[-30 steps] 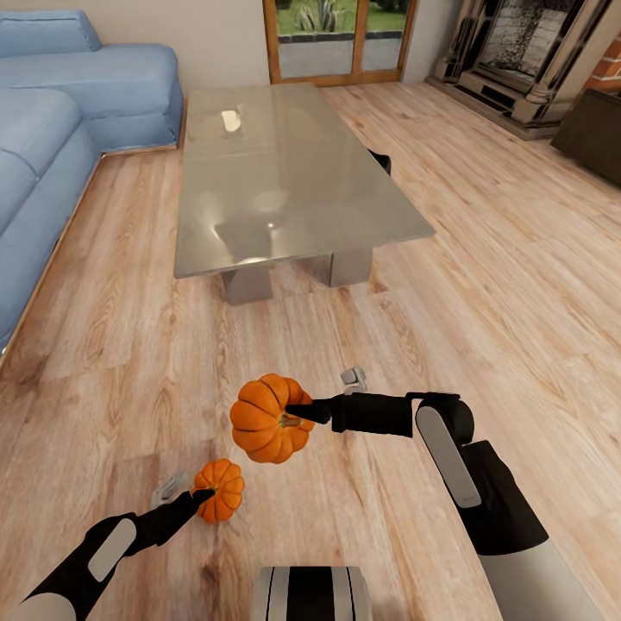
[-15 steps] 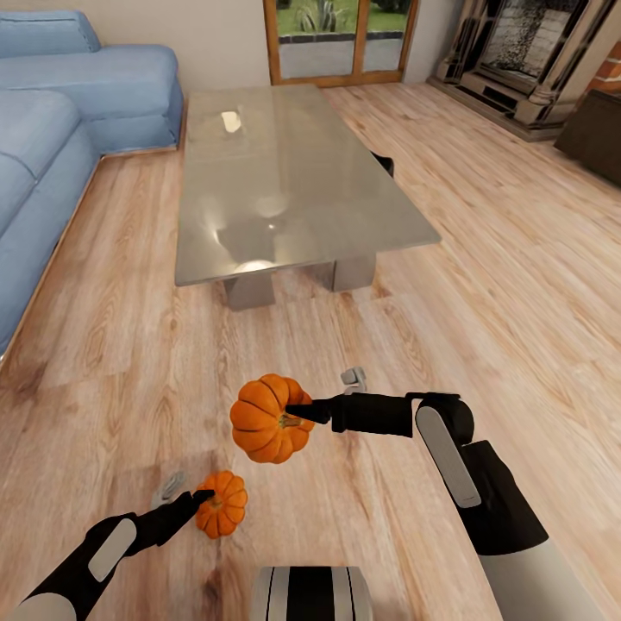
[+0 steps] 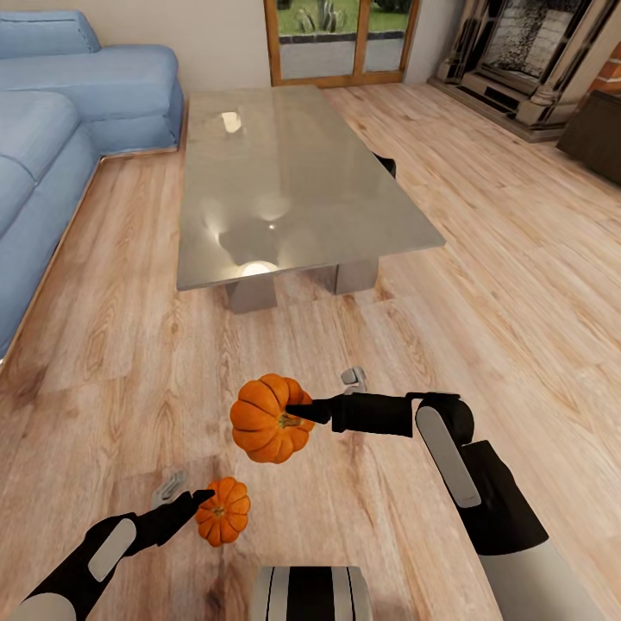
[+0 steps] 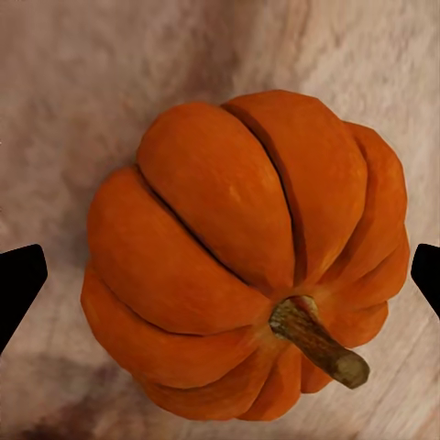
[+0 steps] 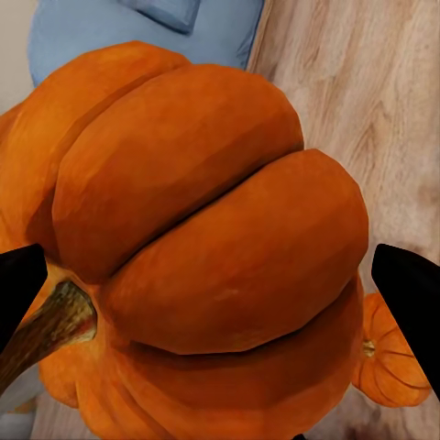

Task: Place each of the two pumpkins and all three candles from the living room inside a cabinet in the living room (use any cabinet), then make sure every cabinet is closed, and position the cauldron so it is next to a table in the living room.

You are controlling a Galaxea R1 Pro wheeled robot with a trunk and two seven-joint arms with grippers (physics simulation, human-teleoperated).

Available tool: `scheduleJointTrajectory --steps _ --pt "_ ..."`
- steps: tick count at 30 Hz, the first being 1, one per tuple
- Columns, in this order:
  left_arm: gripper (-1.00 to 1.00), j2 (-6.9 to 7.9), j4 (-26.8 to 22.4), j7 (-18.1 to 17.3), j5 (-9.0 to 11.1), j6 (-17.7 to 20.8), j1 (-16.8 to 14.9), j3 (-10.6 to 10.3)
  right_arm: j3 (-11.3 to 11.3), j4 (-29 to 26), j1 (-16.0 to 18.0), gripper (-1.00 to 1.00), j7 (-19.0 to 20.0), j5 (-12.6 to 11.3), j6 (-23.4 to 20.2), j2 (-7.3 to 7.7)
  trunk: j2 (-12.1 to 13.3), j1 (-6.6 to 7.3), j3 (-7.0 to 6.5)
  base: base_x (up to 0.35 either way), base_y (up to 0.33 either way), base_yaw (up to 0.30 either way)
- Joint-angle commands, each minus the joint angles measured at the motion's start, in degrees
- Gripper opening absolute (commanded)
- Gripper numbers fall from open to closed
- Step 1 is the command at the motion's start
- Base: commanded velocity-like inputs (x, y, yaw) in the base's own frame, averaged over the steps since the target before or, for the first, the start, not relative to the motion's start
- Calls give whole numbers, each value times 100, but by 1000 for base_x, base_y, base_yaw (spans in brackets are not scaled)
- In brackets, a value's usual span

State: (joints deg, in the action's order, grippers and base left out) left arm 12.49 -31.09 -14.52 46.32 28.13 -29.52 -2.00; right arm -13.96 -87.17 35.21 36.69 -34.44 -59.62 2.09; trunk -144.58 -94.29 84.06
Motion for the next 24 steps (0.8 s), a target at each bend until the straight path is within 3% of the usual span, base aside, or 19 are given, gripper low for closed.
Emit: scheduleJointTrajectory --steps 1,9,14,24 --pt "100 6 -2 2 41 17 -2 -20 -2 -2 4 -100 31 17 -16 2 -1 1 3 0 0 0" --pt "100 8 -2 2 43 17 -2 -22 -2 -10 4 -100 31 17 -15 2 -8 -12 114 0 0 0" --pt "100 39 -46 -55 -109 17 12 -165 -25 68 2 -100 72 -1 -11 29 -8 -12 114 0 0 0" --pt "100 0 -37 -191 -132 25 7 -414 5 187 -39 -100 264 5 -6 19 -8 -12 114 -80 0 0"
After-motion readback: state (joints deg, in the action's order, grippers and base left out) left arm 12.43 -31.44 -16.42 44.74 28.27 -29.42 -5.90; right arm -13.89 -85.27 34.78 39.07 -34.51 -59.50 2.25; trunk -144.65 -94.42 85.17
